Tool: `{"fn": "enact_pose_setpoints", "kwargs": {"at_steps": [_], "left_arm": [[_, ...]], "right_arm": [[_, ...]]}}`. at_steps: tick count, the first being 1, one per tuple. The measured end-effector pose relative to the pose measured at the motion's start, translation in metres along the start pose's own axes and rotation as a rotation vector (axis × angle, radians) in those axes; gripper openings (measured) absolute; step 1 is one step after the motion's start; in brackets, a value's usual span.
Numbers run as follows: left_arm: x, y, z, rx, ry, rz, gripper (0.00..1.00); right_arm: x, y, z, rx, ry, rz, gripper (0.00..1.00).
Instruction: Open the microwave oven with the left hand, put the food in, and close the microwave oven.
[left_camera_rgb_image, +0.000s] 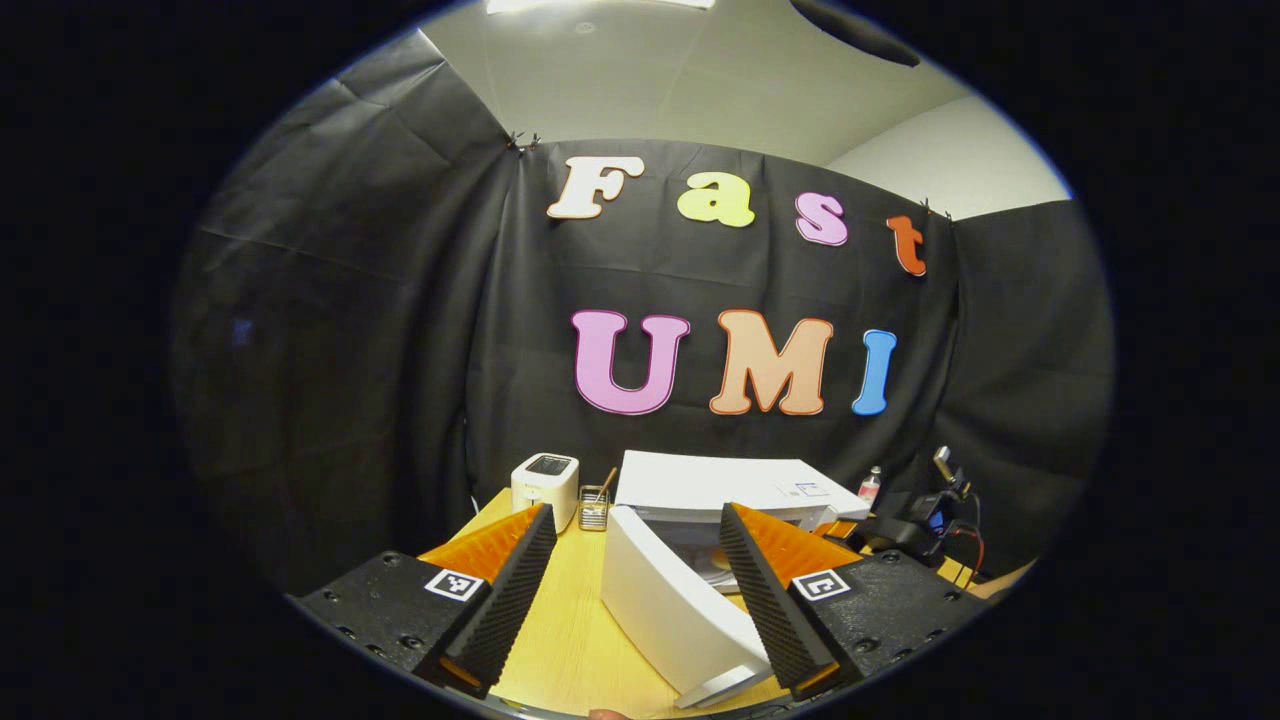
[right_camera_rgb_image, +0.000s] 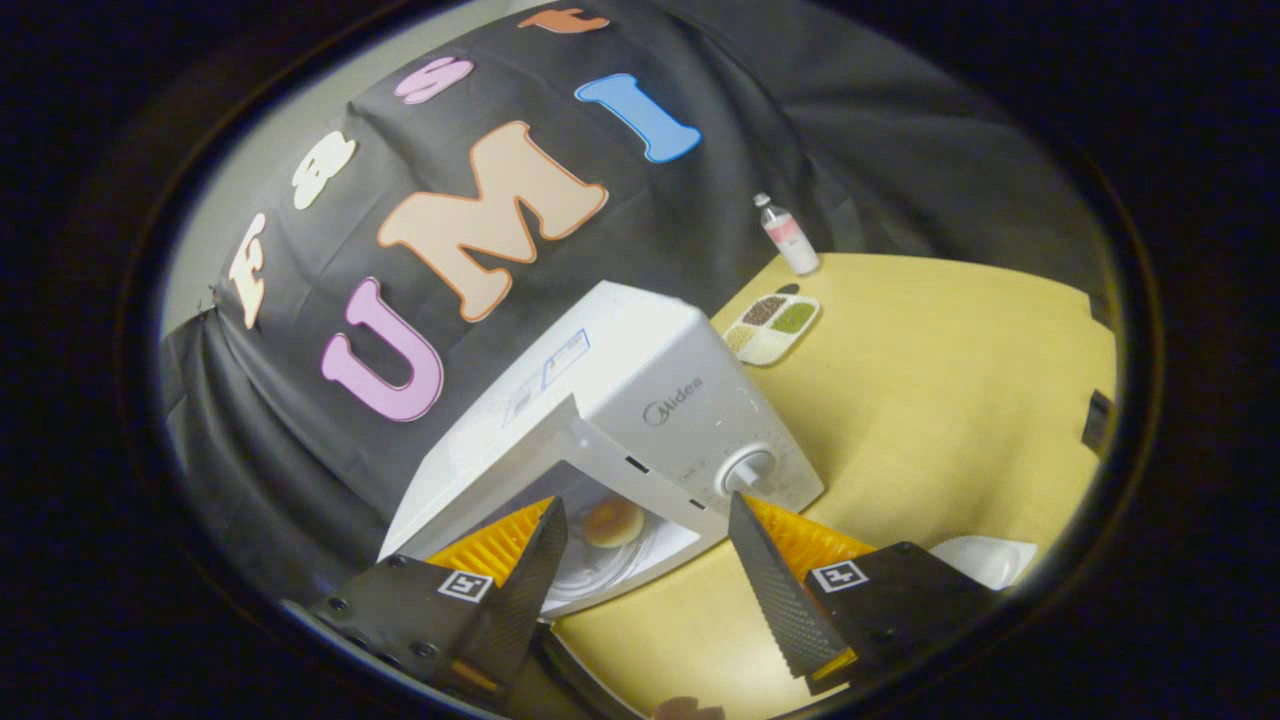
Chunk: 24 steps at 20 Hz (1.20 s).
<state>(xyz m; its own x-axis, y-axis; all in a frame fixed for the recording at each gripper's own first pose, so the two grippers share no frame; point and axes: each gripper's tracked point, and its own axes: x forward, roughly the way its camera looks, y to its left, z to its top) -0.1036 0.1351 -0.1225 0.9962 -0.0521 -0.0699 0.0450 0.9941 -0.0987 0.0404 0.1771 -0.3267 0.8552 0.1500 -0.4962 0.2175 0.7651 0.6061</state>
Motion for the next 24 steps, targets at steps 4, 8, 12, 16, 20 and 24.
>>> {"fn": "enact_pose_setpoints", "kwargs": {"at_steps": [4,8,12,16,20,24], "left_arm": [[0.000,-0.010,-0.012,0.008,0.020,-0.016,0.96],[-0.003,-0.021,-0.031,0.015,0.054,-0.038,0.94],[-0.004,-0.029,-0.048,0.017,0.088,-0.050,0.94],[-0.004,-0.036,-0.062,0.024,0.118,-0.065,0.96],[-0.016,-0.034,-0.078,0.030,0.141,-0.074,0.96],[-0.029,-0.021,-0.115,0.031,0.240,-0.046,0.96]], "right_arm": [[-0.041,-0.007,0.020,-0.075,-0.009,0.025,0.90],[-0.083,-0.013,0.031,-0.149,-0.020,0.054,0.90],[-0.125,-0.015,0.049,-0.266,-0.067,0.090,0.90],[-0.166,-0.009,0.084,-0.396,-0.162,0.126,0.99],[-0.197,-0.001,0.121,-0.507,-0.264,0.149,0.99],[-0.212,0.002,0.143,-0.514,-0.311,0.157,0.91]]}}
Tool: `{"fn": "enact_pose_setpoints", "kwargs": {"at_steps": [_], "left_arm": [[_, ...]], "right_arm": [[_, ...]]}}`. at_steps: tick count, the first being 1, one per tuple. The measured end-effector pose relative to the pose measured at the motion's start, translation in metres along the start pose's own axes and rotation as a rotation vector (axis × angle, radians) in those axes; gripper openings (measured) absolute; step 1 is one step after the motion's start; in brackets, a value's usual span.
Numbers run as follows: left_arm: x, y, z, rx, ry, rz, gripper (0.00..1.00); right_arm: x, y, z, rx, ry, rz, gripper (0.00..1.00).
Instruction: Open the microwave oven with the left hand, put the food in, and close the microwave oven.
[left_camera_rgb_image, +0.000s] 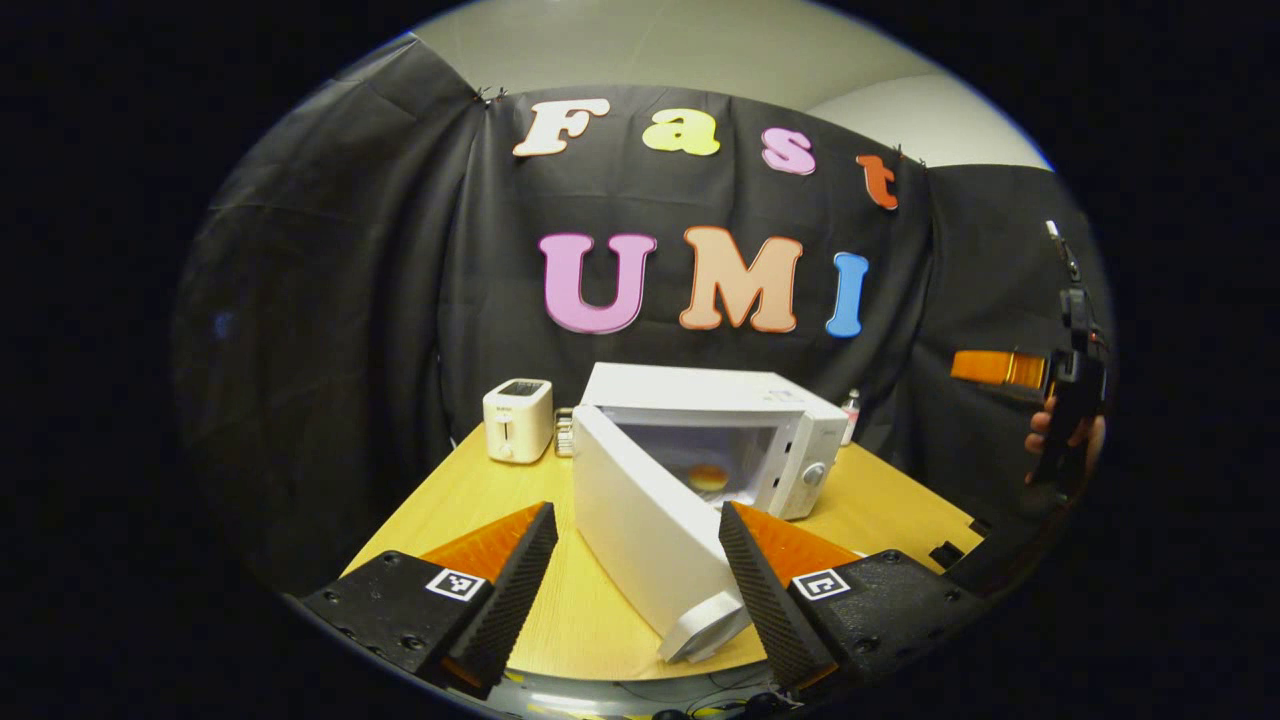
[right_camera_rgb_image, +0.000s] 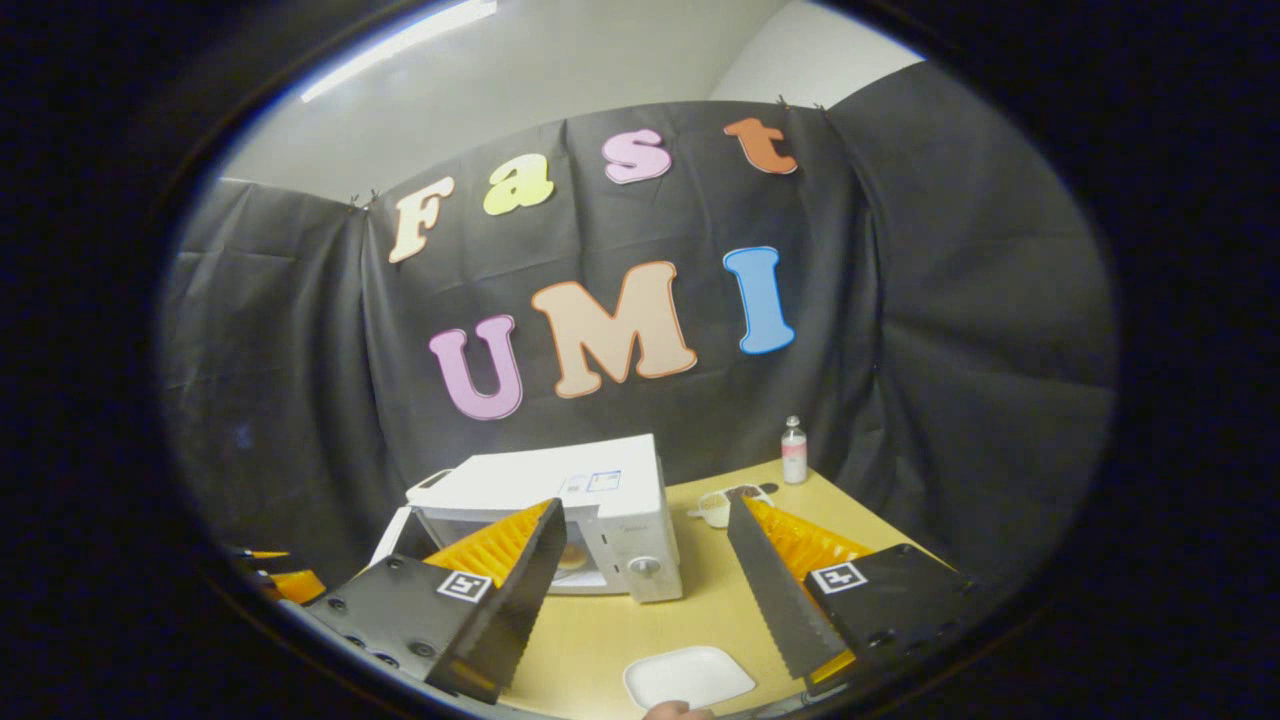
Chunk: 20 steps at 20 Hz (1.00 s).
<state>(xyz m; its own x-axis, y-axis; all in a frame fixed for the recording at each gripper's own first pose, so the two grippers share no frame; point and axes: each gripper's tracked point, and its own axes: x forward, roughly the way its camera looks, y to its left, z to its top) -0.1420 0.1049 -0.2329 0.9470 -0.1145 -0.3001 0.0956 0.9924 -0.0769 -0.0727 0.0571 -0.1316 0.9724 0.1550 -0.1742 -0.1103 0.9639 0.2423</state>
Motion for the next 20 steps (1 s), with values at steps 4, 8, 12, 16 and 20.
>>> {"fn": "enact_pose_setpoints", "kwargs": {"at_steps": [4,8,12,16,20], "left_arm": [[0.006,0.004,-0.035,-0.016,0.097,0.027,0.50],[0.010,0.002,-0.065,-0.046,0.188,0.029,0.00],[0.012,-0.015,-0.092,-0.103,0.276,0.001,0.00],[0.018,-0.034,-0.099,-0.120,0.296,-0.029,0.00],[0.031,-0.058,-0.095,-0.082,0.293,-0.077,0.00]], "right_arm": [[-0.002,-0.003,0.014,-0.025,-0.030,0.007,0.91],[-0.012,-0.003,0.031,-0.064,-0.072,0.024,0.91],[-0.010,-0.003,0.041,-0.096,-0.111,0.035,0.91],[-0.007,-0.007,0.048,-0.098,-0.124,0.039,0.91],[-0.002,-0.016,0.055,-0.082,-0.131,0.035,0.91]]}}
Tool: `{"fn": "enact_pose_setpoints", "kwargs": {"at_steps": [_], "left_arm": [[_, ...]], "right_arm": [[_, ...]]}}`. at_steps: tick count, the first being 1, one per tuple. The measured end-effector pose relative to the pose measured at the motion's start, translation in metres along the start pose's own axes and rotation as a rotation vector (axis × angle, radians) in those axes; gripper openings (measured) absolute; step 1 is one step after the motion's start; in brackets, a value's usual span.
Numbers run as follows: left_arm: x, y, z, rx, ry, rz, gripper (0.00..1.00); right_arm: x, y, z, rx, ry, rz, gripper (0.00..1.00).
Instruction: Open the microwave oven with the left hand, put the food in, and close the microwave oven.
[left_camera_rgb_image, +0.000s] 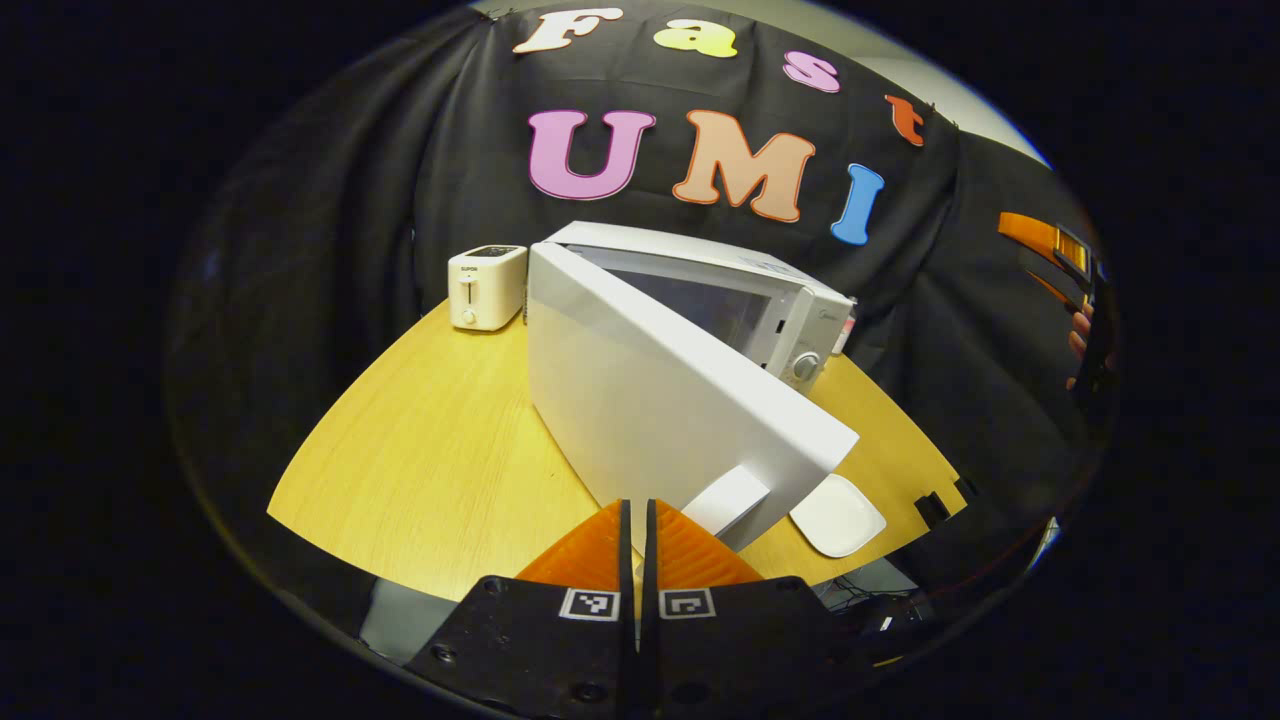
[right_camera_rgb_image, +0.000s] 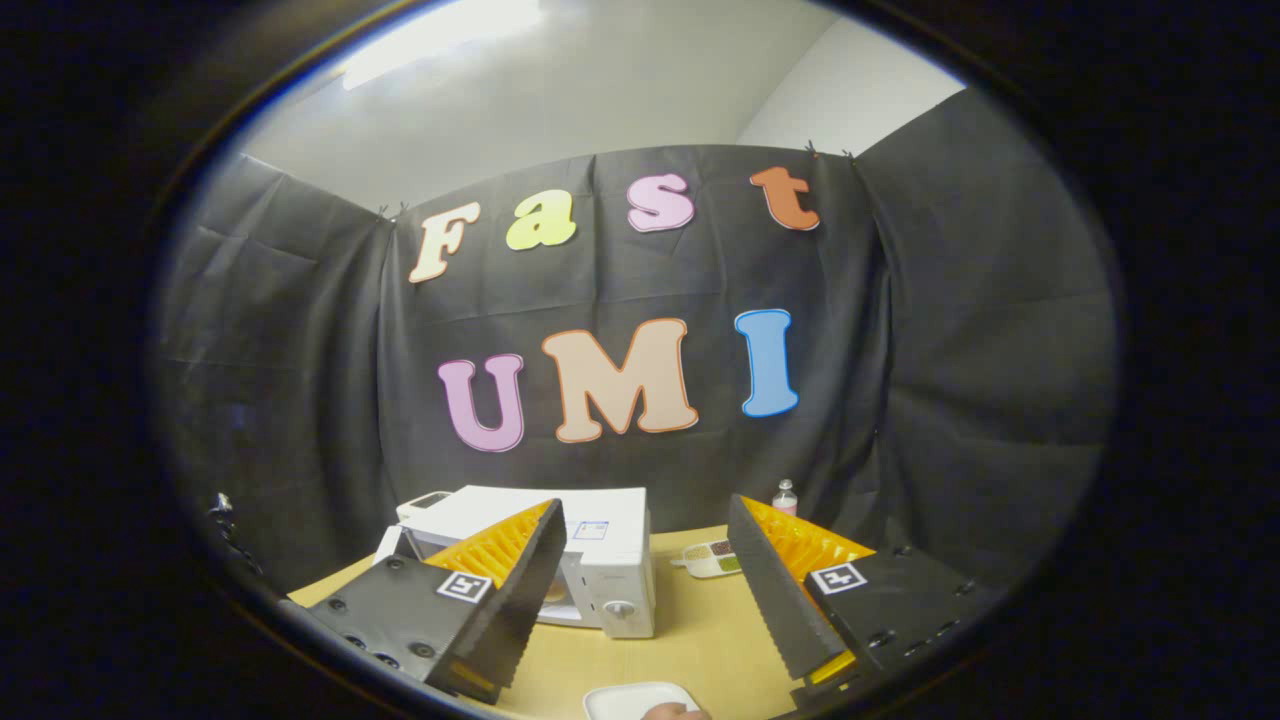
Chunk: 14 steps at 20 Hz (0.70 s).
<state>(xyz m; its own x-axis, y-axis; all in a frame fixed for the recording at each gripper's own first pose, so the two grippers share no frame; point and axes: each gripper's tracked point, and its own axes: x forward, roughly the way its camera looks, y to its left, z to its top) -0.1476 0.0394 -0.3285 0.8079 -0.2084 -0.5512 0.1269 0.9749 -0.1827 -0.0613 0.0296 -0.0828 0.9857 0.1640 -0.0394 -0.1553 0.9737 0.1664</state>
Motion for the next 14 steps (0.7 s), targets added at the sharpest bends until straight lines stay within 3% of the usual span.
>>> {"fn": "enact_pose_setpoints", "kwargs": {"at_steps": [6,7,8,11,12,13,14], "left_arm": [[0.027,-0.035,0.012,0.057,0.000,-0.067,0.00],[0.032,-0.039,0.013,0.065,0.002,-0.077,0.00],[0.036,-0.042,0.014,0.072,0.003,-0.085,0.00],[0.050,-0.051,0.020,0.093,0.005,-0.104,0.00],[0.054,-0.055,0.022,0.100,0.004,-0.110,0.00],[0.059,-0.057,0.025,0.108,0.004,-0.116,0.00],[0.063,-0.060,0.027,0.115,0.004,-0.121,0.00]], "right_arm": [[0.001,-0.028,0.013,0.003,-0.030,-0.043,0.91],[0.000,-0.034,0.017,-0.001,-0.038,-0.055,0.99],[-0.002,-0.041,0.021,-0.007,-0.047,-0.066,0.91],[-0.007,-0.055,0.027,-0.025,-0.060,-0.093,0.91],[-0.008,-0.059,0.030,-0.029,-0.066,-0.100,0.99],[-0.010,-0.061,0.033,-0.030,-0.071,-0.105,0.91],[-0.011,-0.063,0.034,-0.031,-0.075,-0.109,0.91]]}}
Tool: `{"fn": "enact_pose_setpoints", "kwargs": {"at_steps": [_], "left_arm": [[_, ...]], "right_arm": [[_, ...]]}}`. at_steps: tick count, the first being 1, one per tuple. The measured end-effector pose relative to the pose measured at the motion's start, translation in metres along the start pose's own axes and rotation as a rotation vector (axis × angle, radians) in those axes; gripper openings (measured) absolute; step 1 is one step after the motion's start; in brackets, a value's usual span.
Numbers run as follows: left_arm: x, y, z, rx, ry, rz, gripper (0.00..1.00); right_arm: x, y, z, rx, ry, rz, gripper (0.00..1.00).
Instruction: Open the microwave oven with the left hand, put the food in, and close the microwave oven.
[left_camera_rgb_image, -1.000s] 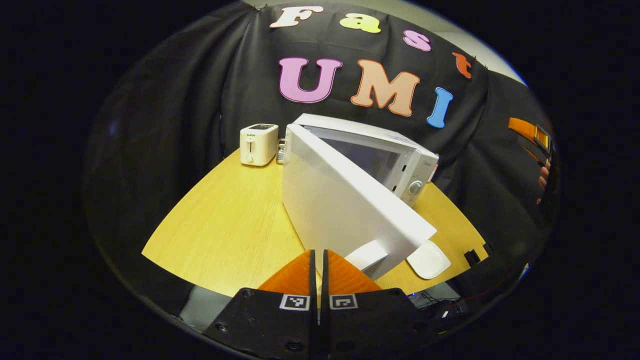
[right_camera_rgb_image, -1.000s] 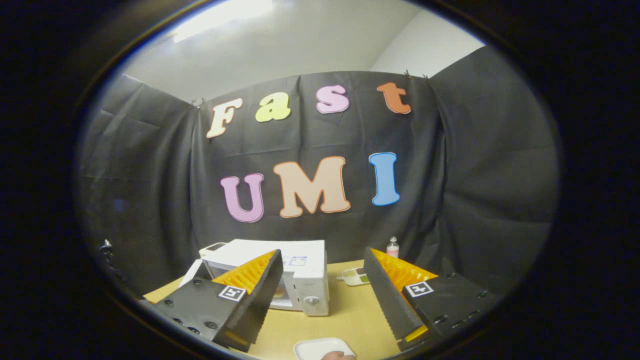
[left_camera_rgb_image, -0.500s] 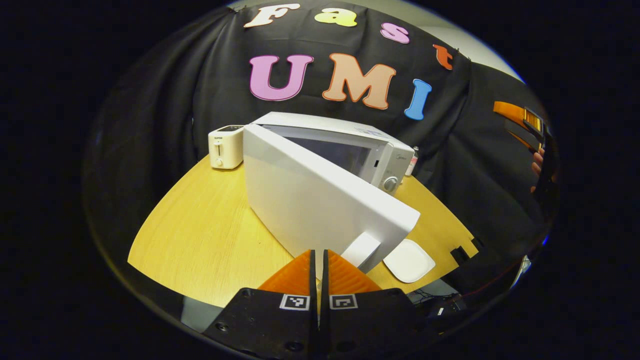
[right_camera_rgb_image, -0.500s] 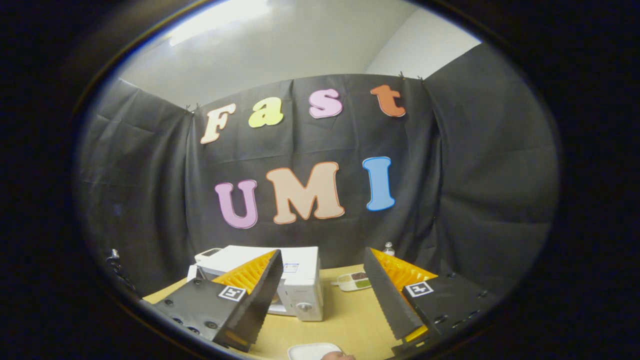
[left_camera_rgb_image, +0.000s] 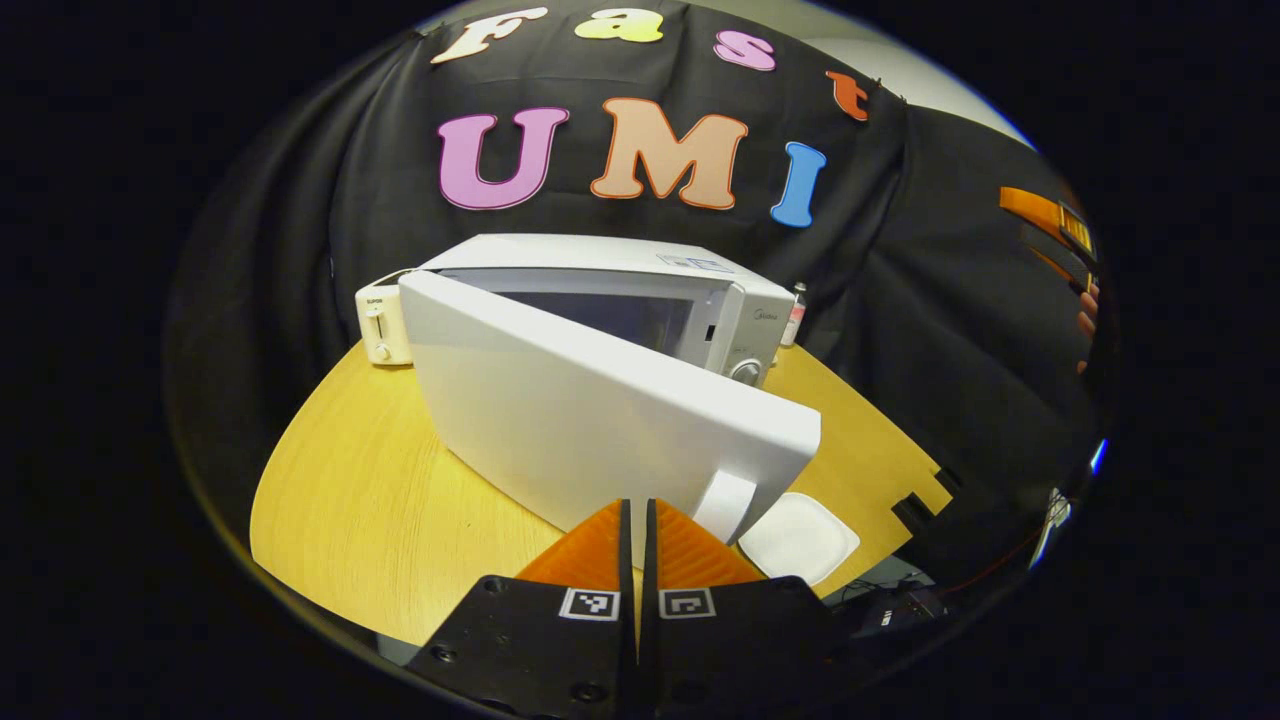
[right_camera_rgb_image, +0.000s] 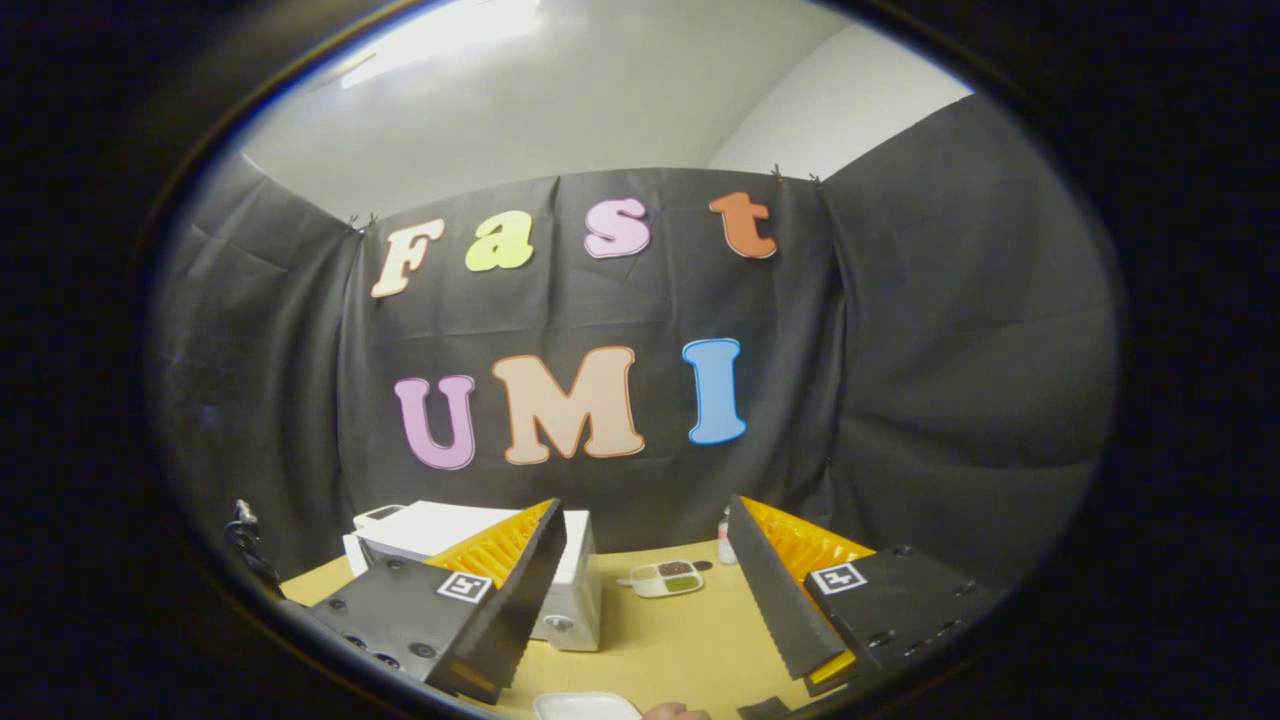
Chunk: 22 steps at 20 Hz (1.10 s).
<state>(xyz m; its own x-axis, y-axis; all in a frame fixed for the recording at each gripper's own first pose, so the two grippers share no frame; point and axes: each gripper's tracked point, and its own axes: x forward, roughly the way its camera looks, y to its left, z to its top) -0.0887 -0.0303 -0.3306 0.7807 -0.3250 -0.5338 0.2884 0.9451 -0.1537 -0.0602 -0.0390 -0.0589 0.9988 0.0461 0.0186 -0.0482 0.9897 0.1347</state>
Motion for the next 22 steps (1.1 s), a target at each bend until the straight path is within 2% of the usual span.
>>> {"fn": "enact_pose_setpoints", "kwargs": {"at_steps": [2,3,13,22], "left_arm": [[0.008,-0.004,0.005,0.009,0.000,-0.009,0.00],[0.013,-0.007,0.009,0.010,-0.002,-0.015,0.00],[0.057,-0.025,0.041,0.006,-0.006,-0.059,0.00],[0.097,-0.034,0.063,0.038,0.016,-0.080,0.00]], "right_arm": [[-0.001,-0.005,0.002,0.000,-0.003,-0.007,0.91],[-0.002,-0.008,0.003,0.001,-0.004,-0.010,0.99],[-0.007,-0.031,0.006,0.000,0.007,-0.041,0.99],[-0.013,-0.062,0.008,-0.012,0.001,-0.111,0.99]]}}
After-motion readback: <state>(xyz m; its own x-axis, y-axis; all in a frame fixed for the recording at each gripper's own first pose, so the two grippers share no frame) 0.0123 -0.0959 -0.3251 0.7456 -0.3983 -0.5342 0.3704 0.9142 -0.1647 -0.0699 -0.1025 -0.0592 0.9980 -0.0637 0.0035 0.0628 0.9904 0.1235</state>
